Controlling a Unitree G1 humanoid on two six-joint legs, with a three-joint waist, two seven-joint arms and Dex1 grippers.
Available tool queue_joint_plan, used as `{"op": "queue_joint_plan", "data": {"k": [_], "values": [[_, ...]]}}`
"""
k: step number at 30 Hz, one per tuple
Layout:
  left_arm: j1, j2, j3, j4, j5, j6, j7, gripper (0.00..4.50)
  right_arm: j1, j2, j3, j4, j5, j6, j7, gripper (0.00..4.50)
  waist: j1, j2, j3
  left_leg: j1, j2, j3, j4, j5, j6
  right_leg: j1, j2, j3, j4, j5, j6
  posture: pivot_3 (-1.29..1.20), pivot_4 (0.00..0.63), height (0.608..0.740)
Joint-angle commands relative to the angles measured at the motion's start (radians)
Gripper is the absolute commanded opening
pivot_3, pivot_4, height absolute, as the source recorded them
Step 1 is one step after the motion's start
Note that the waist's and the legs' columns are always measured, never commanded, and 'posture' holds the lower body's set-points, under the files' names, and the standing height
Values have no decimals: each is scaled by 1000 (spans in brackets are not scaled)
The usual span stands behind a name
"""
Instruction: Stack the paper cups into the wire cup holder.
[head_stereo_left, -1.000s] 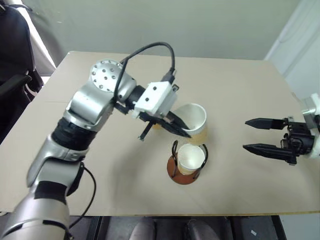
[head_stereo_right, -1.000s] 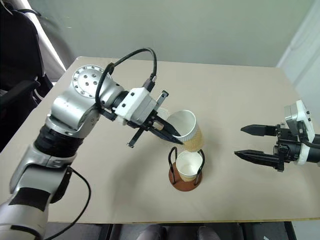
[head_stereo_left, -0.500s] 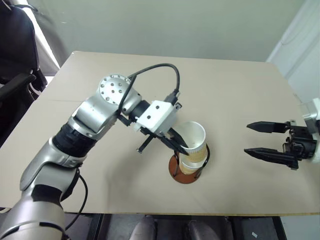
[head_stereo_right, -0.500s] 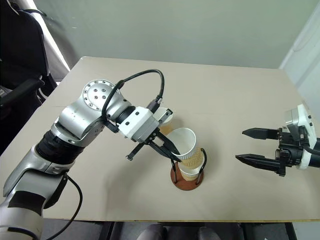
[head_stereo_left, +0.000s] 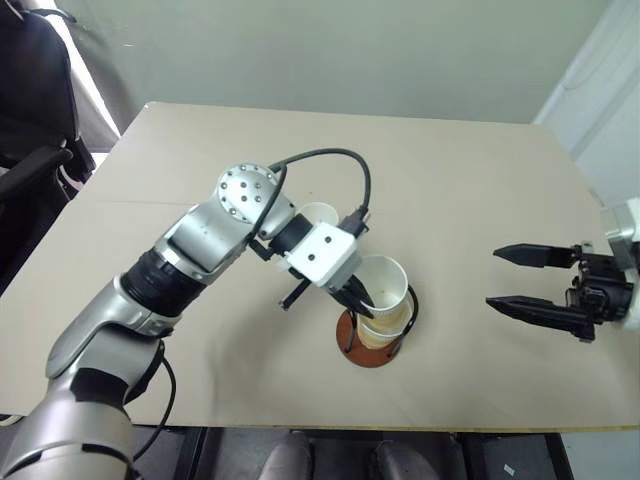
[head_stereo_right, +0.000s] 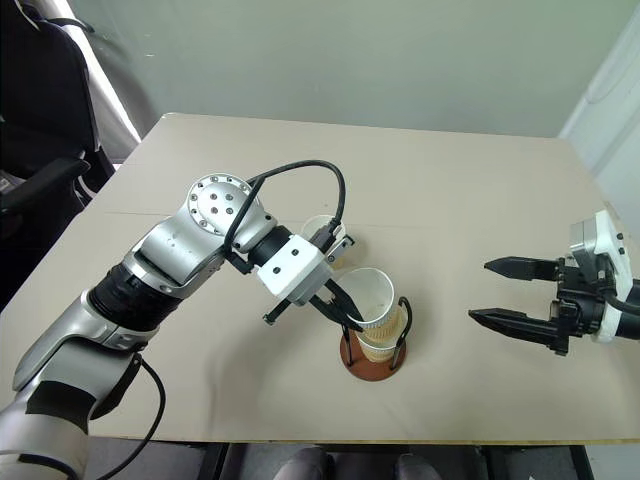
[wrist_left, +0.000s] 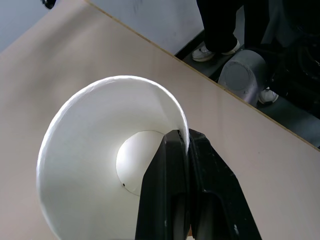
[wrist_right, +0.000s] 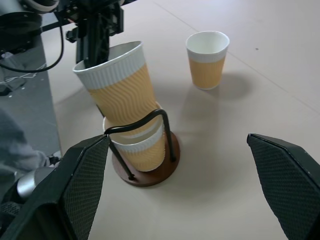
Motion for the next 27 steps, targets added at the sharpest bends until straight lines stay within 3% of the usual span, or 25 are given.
{"op": "queue_joint_plan", "data": {"k": [1, 4, 7, 18, 20, 23, 27], "values": [[-2, 2, 6, -22, -17, -19, -38, 18, -21, -1, -15, -15, 20, -6, -14, 4500, 0, 0, 0, 0, 0, 0, 0, 0, 0, 0, 0, 0, 0, 0, 0, 0, 150, 740], [0, 5, 4, -21, -14, -22, -38, 18, -24, 1, -11, -16, 19, -6, -19, 4500, 1, 0, 0, 0, 0, 0, 0, 0, 0, 0, 0, 0, 0, 0, 0, 0, 150, 740], [2, 7, 1, -29, -16, -14, -38, 604, -24, 2, -11, -18, 20, -6, -21, 4500, 1, 0, 0, 0, 0, 0, 0, 0, 0, 0, 0, 0, 0, 0, 0, 0, 150, 740], [4, -45, 96, 41, 59, 13, 7, 4419, -30, -2, -4, -13, 20, -14, -3, 4500, 0, 0, 0, 0, 0, 0, 1, 0, 0, 0, 0, 0, 0, 0, 0, 0, 150, 740], [2, -46, 144, 84, 73, 26, 46, 4471, -21, -3, -7, -29, 26, -15, 9, 4500, 0, 0, 0, 0, 0, 0, 1, 0, 0, 0, 0, 0, 0, 0, 0, 0, 150, 740], [-34, 19, 274, 302, 130, 27, 148, 4471, -8, -5, -42, -57, 57, -1, 14, 4500, -1, 0, 0, 0, 0, 0, 1, 0, 0, 0, 0, 0, 0, 0, 0, 0, 150, 740], [-28, 88, 305, 470, 224, -47, 146, 4471, 6, -6, -39, -48, 41, -13, 13, 4500, -14, 0, 0, 0, 0, 0, -2, 0, 0, -3, 1, 1, 0, 0, 0, 0, 150, 740]]}}
